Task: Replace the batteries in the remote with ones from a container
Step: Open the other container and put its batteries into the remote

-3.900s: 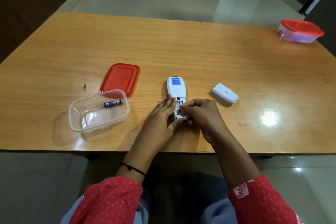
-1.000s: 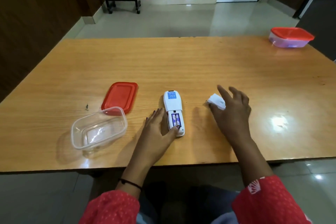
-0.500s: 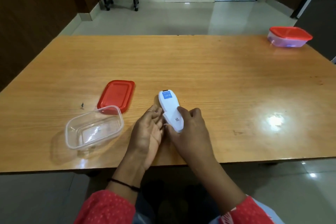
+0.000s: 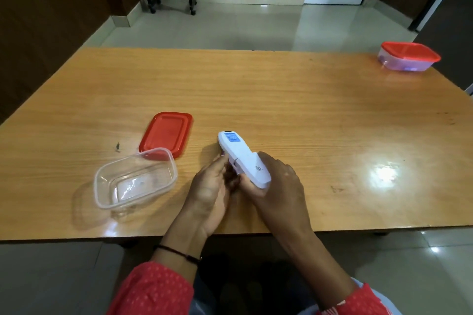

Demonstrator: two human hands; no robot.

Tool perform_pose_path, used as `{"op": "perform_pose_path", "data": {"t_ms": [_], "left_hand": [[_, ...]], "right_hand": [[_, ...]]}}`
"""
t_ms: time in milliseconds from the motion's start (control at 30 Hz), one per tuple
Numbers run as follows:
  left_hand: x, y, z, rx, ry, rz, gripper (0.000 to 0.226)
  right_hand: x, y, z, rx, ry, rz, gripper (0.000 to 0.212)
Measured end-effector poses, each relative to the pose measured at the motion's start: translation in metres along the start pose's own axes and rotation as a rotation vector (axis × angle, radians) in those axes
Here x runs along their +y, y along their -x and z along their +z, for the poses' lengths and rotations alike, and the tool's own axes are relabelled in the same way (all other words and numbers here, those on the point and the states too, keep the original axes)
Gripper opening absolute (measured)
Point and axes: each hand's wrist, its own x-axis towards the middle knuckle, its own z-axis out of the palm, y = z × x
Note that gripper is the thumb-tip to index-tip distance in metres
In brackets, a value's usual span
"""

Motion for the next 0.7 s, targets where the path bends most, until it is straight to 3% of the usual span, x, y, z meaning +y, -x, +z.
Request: {"op": "perform_pose_path", "data": {"t_ms": [167, 367, 567, 700], "left_hand": [[-0.001, 0.001, -0.003, -0.015, 0.141, -0.066, 0.046], [0.005, 0.0, -0.006, -0.057, 0.172, -0.02, 0.054], [-0.005, 0.004, 0.002, -0.162, 0.183, -0.003, 0.055], [0.0, 0.005, 0.002, -0.182, 0.175, 0.043, 0.049]], "right_hand": [[-0.02, 0.011, -0.002, -0.01, -0.018, -0.133, 0.058], [-0.023, 0.008, -0.008, 0.095, -0.009, -0.159, 0.04], [-0.016, 0.006, -0.001, 0.137, 0.01, -0.211, 0.046], [-0.018, 0.008, 0.0, 0.039, 0.037, -0.225, 0.051]]}}
